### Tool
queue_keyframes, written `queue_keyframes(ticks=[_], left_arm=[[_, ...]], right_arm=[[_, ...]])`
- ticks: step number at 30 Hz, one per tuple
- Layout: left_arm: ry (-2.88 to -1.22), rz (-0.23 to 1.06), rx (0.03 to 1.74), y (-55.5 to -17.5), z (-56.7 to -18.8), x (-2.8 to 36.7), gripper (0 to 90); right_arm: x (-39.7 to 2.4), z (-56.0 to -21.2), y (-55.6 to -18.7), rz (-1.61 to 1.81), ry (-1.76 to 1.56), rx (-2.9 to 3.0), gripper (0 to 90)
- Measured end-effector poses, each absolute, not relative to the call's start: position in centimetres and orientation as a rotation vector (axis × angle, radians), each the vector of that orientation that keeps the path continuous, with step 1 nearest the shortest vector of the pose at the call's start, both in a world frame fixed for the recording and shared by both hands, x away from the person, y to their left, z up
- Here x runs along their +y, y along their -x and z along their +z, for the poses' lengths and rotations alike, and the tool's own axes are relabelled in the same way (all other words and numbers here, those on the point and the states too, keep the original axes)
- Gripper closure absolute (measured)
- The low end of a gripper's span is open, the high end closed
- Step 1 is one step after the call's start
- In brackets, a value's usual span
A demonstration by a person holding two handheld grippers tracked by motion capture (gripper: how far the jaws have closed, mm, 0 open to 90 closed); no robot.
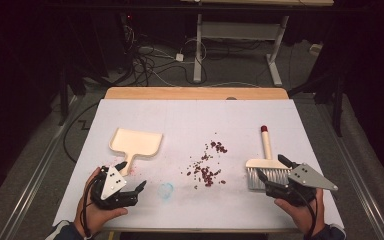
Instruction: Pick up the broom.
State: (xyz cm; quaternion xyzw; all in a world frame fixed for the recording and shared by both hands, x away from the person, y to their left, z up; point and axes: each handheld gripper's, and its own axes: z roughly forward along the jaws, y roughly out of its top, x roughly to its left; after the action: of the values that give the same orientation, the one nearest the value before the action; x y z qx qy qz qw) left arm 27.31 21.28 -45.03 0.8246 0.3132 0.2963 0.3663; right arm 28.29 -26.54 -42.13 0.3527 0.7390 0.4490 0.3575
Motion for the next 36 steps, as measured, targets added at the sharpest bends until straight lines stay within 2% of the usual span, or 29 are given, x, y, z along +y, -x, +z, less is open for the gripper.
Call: queue_keyframes(ticks=[11,13,21,27,30,31,34,36], left_arm=[[-2.150,0.740,0.803,-27.7,-45.6,20.9,18.0],[-2.174,0.728,0.794,-27.8,-45.9,20.7,18.0],[-2.215,0.735,0.766,-27.7,-46.1,20.2,18.1],[-2.244,0.716,0.769,-27.9,-46.5,20.3,18.1],[-2.251,0.719,0.768,-27.9,-46.6,20.3,18.1],[-2.250,0.716,0.772,-27.8,-46.6,20.4,18.1],[-2.256,0.720,0.771,-27.8,-46.6,20.3,18.1],[-2.259,0.719,0.771,-27.8,-46.6,20.3,18.1]], right_arm=[[-26.6,-42.0,-29.0,1.051,-0.911,1.920,23.6],[-26.5,-41.6,-29.8,1.013,-0.922,1.920,28.3],[-26.5,-39.6,-36.8,0.860,-1.210,1.978,27.9],[-27.0,-42.4,-42.5,0.672,-1.442,2.077,30.2],[-27.3,-43.8,-43.6,0.625,-1.517,2.109,34.4],[-27.5,-44.9,-44.4,0.576,-1.570,2.148,40.3],[-27.8,-45.5,-44.8,0.596,-1.568,2.197,46.2],[-27.5,-45.4,-44.8,0.590,-1.529,2.229,56.7]])
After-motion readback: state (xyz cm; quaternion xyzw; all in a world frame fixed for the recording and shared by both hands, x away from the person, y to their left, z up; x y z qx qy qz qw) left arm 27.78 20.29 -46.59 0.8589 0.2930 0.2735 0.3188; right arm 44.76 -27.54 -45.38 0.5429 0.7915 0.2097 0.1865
